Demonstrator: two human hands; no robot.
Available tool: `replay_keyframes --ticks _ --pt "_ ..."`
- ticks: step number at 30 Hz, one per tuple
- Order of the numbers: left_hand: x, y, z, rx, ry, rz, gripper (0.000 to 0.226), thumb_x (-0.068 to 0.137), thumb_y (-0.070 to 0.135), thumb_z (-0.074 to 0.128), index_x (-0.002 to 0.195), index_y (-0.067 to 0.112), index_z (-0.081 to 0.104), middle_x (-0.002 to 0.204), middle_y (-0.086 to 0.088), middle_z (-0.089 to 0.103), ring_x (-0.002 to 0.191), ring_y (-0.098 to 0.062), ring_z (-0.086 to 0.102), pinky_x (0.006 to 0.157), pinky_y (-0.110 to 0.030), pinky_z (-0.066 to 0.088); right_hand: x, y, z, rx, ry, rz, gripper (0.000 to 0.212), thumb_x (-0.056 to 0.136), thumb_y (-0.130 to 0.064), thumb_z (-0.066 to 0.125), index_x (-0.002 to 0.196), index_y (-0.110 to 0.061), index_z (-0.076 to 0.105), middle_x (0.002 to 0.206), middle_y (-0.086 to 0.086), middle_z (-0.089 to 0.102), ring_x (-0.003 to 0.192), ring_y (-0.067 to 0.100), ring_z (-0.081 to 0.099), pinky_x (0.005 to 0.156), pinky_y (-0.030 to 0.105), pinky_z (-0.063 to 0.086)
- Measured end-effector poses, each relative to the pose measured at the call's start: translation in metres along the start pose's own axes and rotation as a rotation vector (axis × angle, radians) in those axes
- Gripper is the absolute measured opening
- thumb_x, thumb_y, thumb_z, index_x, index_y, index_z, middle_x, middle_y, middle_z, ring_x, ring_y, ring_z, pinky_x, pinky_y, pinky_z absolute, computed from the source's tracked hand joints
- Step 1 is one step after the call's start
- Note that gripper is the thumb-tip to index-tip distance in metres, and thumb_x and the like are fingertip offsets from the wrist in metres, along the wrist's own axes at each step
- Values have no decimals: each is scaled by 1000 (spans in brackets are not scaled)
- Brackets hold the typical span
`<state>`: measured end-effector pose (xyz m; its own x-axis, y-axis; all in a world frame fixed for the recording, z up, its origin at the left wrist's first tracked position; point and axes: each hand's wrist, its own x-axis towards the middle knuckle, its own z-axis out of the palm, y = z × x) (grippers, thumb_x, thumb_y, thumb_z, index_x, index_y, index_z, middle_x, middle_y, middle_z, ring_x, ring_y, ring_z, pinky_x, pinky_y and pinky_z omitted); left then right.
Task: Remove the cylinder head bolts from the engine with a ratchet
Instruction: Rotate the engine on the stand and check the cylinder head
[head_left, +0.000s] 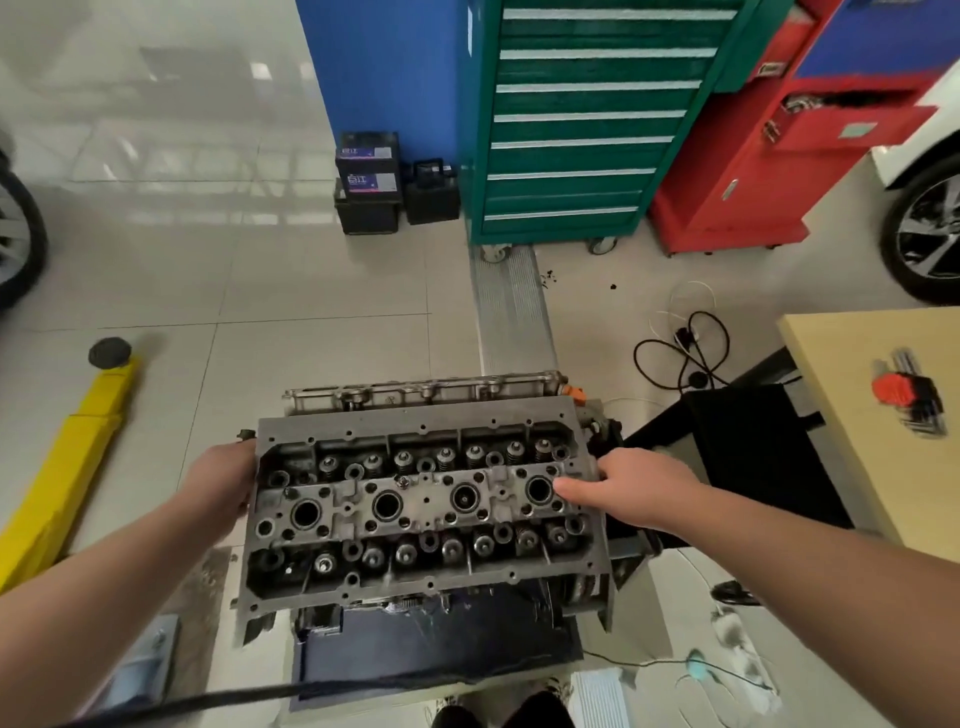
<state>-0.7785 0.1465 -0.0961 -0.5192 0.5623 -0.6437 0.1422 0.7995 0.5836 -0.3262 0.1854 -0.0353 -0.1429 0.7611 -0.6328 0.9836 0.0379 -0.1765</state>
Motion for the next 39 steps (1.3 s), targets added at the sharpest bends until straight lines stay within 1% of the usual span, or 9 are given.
replay_keyframes --ticks 8,11,14,18,21,25,27,32,39 --pt "20 -7 -2 205 19 -31 38 103 26 54 90 -8 67 71 -18 61 66 -24 48 59 -32 34 6 3 -1 10 -35 10 92 54 -109 27 76 -29 66 70 -9 68 68 9 66 55 29 44" --pt "21 -4 -9 355 23 -17 43 107 32 52 85 -3 66 60 -11 55 54 -18 41 53 -26 32 -2 6 0 39 36 -17 81 58 -107 32 79 -33 59 75 -15 61 72 6 62 56 28 43" --pt "12 12 -26 492 70 109 34 110 33 50 104 6 69 77 -11 70 59 -25 54 54 -29 41 -17 20 0 239 153 -61 62 70 -91 50 99 -38 59 98 -20 51 92 6 57 71 27 45" --pt "-22 29 -38 631 382 410 47 109 53 37 117 20 68 88 -13 71 70 -33 62 63 -39 53 -35 39 -11 536 285 -129 12 95 -38 68 107 -36 65 106 -19 58 104 4 59 78 13 41" --pt "-60 39 -10 700 367 737 41 110 49 38 139 29 59 124 -10 72 107 -37 67 84 -50 60 -43 33 -28 647 400 -275 18 97 -32 67 115 -35 70 99 -27 65 96 -9 60 75 5 40" --pt "-90 44 53 919 224 882 53 101 26 56 153 34 49 156 4 52 144 -32 42 114 -58 45 -41 8 -51 626 480 -448 23 90 -38 75 114 -36 75 94 -36 65 96 -11 59 80 4 41" --pt "-96 41 78 985 203 907 59 99 26 57 156 37 45 163 6 45 150 -32 37 122 -57 35 -36 -1 -54 662 503 -469 25 88 -37 78 114 -37 76 98 -35 68 96 -8 63 82 6 44" --pt "-89 24 107 986 201 873 62 104 33 56 162 40 34 170 3 33 157 -32 26 126 -54 19 -16 -1 -34 599 541 -413 25 94 -28 72 119 -34 72 101 -15 76 96 3 71 93 34 59" --pt "-86 13 108 878 252 937 55 105 45 27 157 39 42 164 6 42 153 -28 34 125 -48 19 -5 2 -15 473 645 -475 29 96 -23 70 126 -22 70 101 -16 71 92 0 66 89 30 59"
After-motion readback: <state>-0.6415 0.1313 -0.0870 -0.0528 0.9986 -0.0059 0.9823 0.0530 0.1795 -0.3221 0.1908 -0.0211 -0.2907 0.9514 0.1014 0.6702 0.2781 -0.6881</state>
